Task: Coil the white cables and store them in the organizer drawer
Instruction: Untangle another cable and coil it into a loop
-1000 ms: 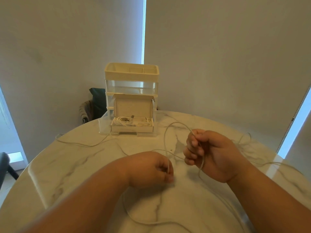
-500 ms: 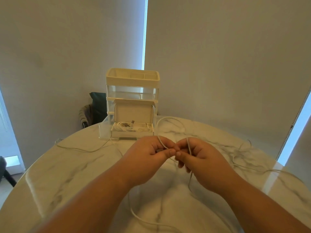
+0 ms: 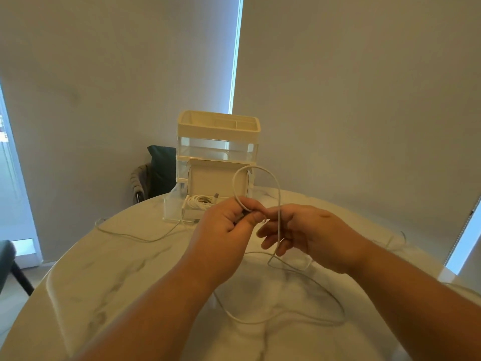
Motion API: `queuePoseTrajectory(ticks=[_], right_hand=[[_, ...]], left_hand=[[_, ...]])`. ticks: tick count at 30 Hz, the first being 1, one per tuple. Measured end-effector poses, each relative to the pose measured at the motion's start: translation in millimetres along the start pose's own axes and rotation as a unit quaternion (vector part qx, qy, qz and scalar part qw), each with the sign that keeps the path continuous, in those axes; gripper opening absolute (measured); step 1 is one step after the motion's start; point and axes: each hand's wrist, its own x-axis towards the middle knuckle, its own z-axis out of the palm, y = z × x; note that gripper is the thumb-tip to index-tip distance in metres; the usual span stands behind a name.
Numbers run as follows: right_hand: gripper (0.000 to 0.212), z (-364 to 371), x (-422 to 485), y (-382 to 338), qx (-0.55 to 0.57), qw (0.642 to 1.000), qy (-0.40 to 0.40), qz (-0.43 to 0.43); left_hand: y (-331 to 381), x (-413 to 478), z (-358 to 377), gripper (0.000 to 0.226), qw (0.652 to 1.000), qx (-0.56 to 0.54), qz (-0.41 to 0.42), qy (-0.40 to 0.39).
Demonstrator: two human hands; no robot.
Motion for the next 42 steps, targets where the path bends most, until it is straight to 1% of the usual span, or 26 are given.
queuePoseTrajectory(ticks=[1, 3, 5, 7, 9, 10, 12, 13, 14, 16, 18, 20, 22, 24, 25, 26, 27, 28, 29, 30, 31, 34, 36, 38, 40, 42], right_hand=[[0.032, -2.2, 3.9, 0.6, 0.001, 1.0, -0.006, -0.003], [0.022, -5.4, 10.3, 3.0, -0.105, 0.994, 0.007, -0.03], [0.012, -6.9, 16.0, 2.0, -0.202, 0.978, 0.033, -0.044], [0.006, -7.2, 21.1, -2.6, -0.243, 0.967, 0.06, -0.049], [0.01, -11.3, 29.7, -7.9, -0.289, 0.949, 0.109, -0.063], [0.012, -16.4, 36.3, -10.0, -0.303, 0.94, 0.144, -0.067], [0.016, -32.5, 54.0, -12.2, -0.303, 0.925, 0.224, -0.056], [0.018, -42.9, 65.6, -12.3, -0.296, 0.919, 0.257, -0.04], [0.02, -53.4, 77.7, -11.2, -0.277, 0.919, 0.281, -0.018], [0.017, -70.5, 102.8, -7.9, -0.163, 0.935, 0.313, 0.031], [0.012, -80.6, 123.3, -8.4, -0.036, 0.938, 0.341, 0.059], [0.01, -87.7, 138.8, -15.2, 0.042, 0.93, 0.362, 0.055], [0.015, -91.0, 149.3, -27.3, 0.09, 0.922, 0.375, 0.025], [0.021, -92.9, 158.4, -32.9, 0.127, 0.922, 0.366, 0.001], [0.029, -92.6, 161.5, -30.8, 0.135, 0.928, 0.349, 0.008], [0.04, -91.6, 163.8, -25.2, 0.125, 0.937, 0.326, 0.033], [0.05, -89.3, 164.7, -16.4, 0.091, 0.946, 0.302, 0.074], [0.052, -84.9, 162.7, -7.4, 0.046, 0.951, 0.283, 0.119], [0.048, -80.6, 159.0, 1.4, -0.002, 0.948, 0.276, 0.16], [0.042, -77.6, 155.3, 10.0, -0.034, 0.94, 0.286, 0.185], [0.036, -75.9, 151.9, 17.7, -0.049, 0.932, 0.303, 0.19], [0.024, -73.0, 146.1, 31.8, -0.014, 0.935, 0.322, 0.146], [0.019, -66.3, 140.7, 33.0, 0.004, 0.944, 0.301, 0.136], [0.015, -54.4, 128.7, 29.5, -0.034, 0.952, 0.271, 0.136], [0.011, -37.6, 108.0, 22.5, -0.08, 0.963, 0.234, 0.111], [0.009, -16.6, 79.4, 13.0, -0.071, 0.977, 0.185, 0.08]], left_hand=[[-3.1, 1.2, -1.0, 0.021, 1.0, -0.007, -0.009, 0.009], [-7.7, 2.3, -1.7, 0.019, 0.999, -0.021, -0.027, 0.022], [-9.3, 1.9, -1.3, 0.017, 0.998, -0.024, -0.044, 0.032], [-9.4, 1.1, -0.4, 0.025, 0.997, 0.002, -0.061, 0.039], [-10.1, 2.4, -0.5, 0.035, 0.995, 0.033, -0.083, 0.054], [-10.3, 3.2, -1.2, 0.031, 0.992, 0.036, -0.1, 0.063], [-9.5, 4.8, -3.3, 0.015, 0.987, 0.0, -0.139, 0.079], [-8.4, 5.4, -4.7, 0.005, 0.983, -0.039, -0.153, 0.088], [-8.0, 5.2, -6.4, 0.005, 0.98, -0.07, -0.158, 0.099], [-8.7, 5.6, -10.1, 0.02, 0.976, -0.104, -0.143, 0.129], [-9.2, 6.3, -12.7, 0.029, 0.97, -0.124, -0.121, 0.169], [-10.3, 7.0, -13.6, 0.031, 0.962, -0.131, -0.121, 0.208], [-13.7, 8.7, -13.7, 0.03, 0.958, -0.121, -0.117, 0.234], [-16.7, 8.9, -12.7, 0.025, 0.963, -0.077, -0.096, 0.24], [-17.3, 8.1, -12.5, 0.022, 0.968, -0.051, -0.078, 0.231], [-17.6, 7.7, -11.9, 0.02, 0.974, -0.024, -0.066, 0.214], [-17.9, 7.1, -11.6, 0.02, 0.98, -0.003, -0.065, 0.19], [-18.1, 6.8, -11.4, 0.02, 0.984, 0.007, -0.073, 0.163], [-20.3, 7.0, -10.9, 0.019, 0.986, 0.009, -0.089, 0.137], [-22.4, 7.0, -10.3, 0.017, 0.988, 0.004, -0.107, 0.115], [-24.4, 6.9, -9.4, 0.016, 0.988, -0.003, -0.122, 0.095], [-27.7, 7.1, -5.3, 0.016, 0.989, -0.003, -0.135, 0.055], [-27.2, 6.4, -3.6, 0.015, 0.989, 0.01, -0.139, 0.05], [-27.4, 6.2, -3.4, 0.014, 0.989, 0.01, -0.139, 0.054], [-26.5, 5.6, -3.2, 0.015, 0.99, 0.001, -0.135, 0.049], [-22.9, 4.1, -1.8, 0.015, 0.991, 0.003, -0.128, 0.034]])
